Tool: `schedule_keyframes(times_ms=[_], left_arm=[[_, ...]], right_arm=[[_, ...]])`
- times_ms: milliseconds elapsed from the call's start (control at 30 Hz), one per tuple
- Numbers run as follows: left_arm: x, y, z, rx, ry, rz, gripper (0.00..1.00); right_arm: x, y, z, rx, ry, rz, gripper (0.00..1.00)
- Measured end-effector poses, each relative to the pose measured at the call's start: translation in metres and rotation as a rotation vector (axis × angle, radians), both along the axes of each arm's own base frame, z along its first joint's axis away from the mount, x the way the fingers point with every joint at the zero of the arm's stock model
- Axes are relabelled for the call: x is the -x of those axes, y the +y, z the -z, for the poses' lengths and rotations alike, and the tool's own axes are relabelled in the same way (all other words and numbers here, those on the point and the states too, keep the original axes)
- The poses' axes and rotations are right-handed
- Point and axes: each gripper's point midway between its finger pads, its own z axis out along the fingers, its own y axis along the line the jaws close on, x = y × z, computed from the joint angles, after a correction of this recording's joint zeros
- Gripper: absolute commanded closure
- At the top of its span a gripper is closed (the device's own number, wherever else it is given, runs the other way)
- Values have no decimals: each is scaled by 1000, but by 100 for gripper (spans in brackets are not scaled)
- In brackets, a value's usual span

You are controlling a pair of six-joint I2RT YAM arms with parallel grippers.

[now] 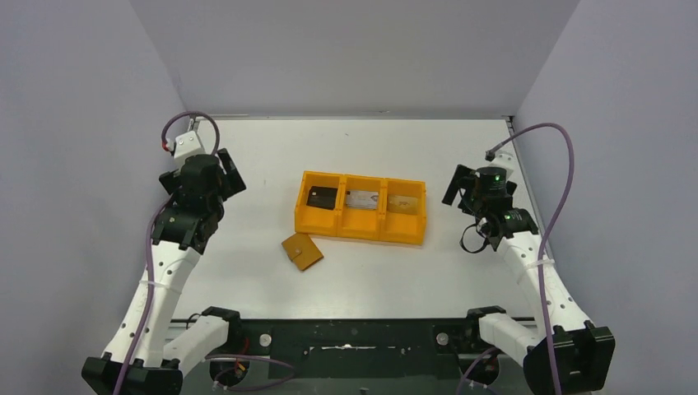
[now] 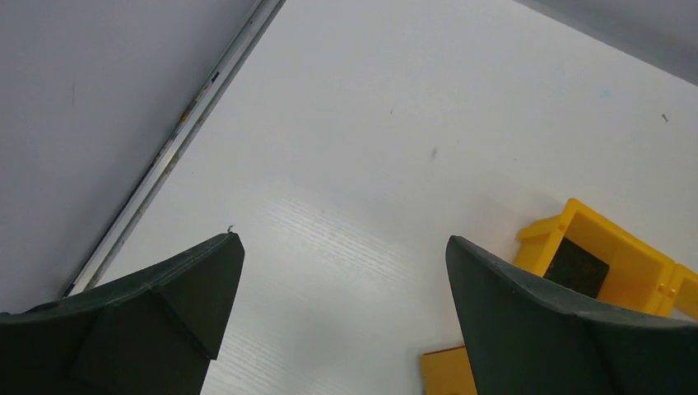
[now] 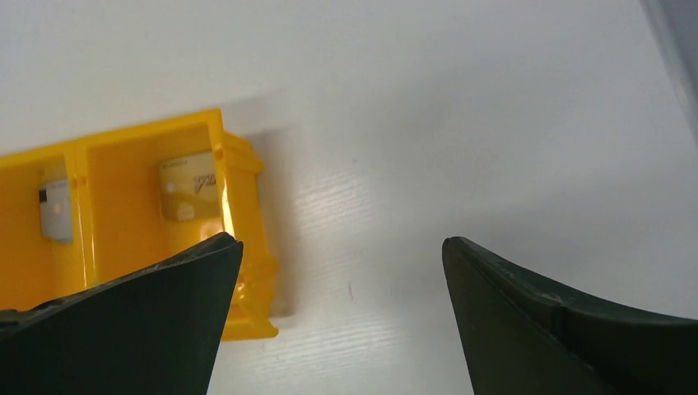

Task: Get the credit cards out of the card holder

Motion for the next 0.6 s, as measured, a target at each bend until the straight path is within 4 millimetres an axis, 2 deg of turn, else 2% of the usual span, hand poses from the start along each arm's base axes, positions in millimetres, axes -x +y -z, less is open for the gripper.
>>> schedule_keyframes(times_ms=[133,200,267,367,467,600], left_arm=[[17,7,28,27,30,-9,3],[23,7,40,44,40,-1,3],[31,6,53,66,48,7,3],[41,4,70,98,57,22,3],[47,0,82,128,54,41,3],[51,-7,95,163,46,77,3]], right_arm=[[19,27,47,-90,105,-89,2],[27,43,59,-119,136,-134,2],[35,62,68,-140,162,-187,2],[44,93,71,-162,175,-263,2],[53,128,74,-174,186,-342,2],[72,170,90,-152,232,-415,2]])
